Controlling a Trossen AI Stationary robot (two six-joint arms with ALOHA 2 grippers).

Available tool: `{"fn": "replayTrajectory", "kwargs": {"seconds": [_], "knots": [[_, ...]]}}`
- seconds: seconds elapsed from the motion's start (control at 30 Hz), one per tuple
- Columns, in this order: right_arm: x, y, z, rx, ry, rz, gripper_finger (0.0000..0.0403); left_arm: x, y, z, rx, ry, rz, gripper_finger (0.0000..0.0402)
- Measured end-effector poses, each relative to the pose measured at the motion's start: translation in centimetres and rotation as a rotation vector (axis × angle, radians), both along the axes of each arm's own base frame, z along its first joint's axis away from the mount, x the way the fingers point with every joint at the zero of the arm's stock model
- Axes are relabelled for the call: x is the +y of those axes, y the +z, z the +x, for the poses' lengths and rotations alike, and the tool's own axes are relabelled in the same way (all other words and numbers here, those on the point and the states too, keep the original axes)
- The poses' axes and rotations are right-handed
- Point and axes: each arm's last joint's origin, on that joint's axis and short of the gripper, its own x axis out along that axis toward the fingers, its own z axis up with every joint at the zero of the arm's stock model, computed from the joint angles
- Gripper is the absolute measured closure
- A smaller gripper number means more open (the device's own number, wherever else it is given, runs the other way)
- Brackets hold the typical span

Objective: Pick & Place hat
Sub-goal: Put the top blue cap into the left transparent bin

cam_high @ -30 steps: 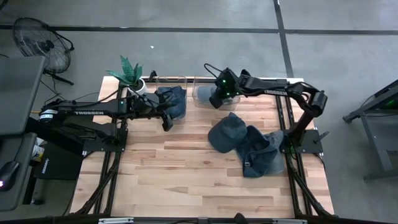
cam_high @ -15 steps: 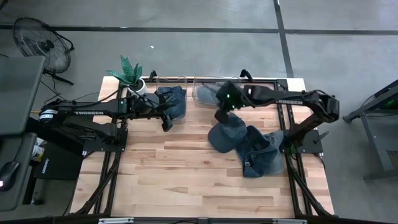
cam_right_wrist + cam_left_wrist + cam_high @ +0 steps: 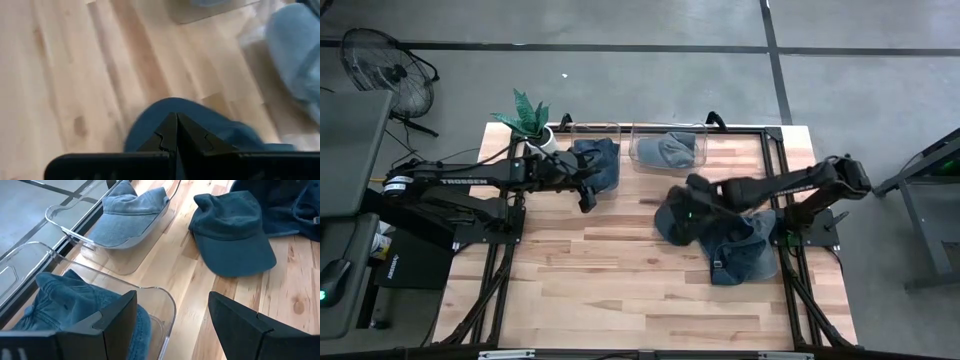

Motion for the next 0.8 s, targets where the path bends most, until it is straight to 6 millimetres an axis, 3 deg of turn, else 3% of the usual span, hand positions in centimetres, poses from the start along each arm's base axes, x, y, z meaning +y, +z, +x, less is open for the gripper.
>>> {"fn": "replayTrajectory", "kwargs": {"seconds": [0.17, 0.33, 0.47, 0.67, 0.8], "knots": [[3.2, -1.6, 0.4, 0.038, 0.033, 0.008, 0.0402, 0.0, -0.1, -0.1, 0.017, -0.003, 0.002, 0.0161], [5.1, -3.9, 0.9, 0.099, 0.046, 0.016, 0.0389, 0.0, -0.4, -0.3, 0.056, -0.014, 0.009, 0.0161], [5.8, -4.9, 1.4, 0.112, 0.064, 0.031, 0.034, -0.1, -0.5, -0.3, 0.068, -0.025, 0.01, 0.0161], [6.3, -6.0, 2.5, 0.087, 0.088, 0.076, 0.0235, -0.1, -0.6, -0.4, 0.082, -0.039, 0.005, 0.0161], [6.5, -6.8, 3.0, 0.084, 0.084, 0.053, 0.0187, -0.1, -1.7, -0.2, 0.055, -0.055, 0.013, 0.0161]]}}
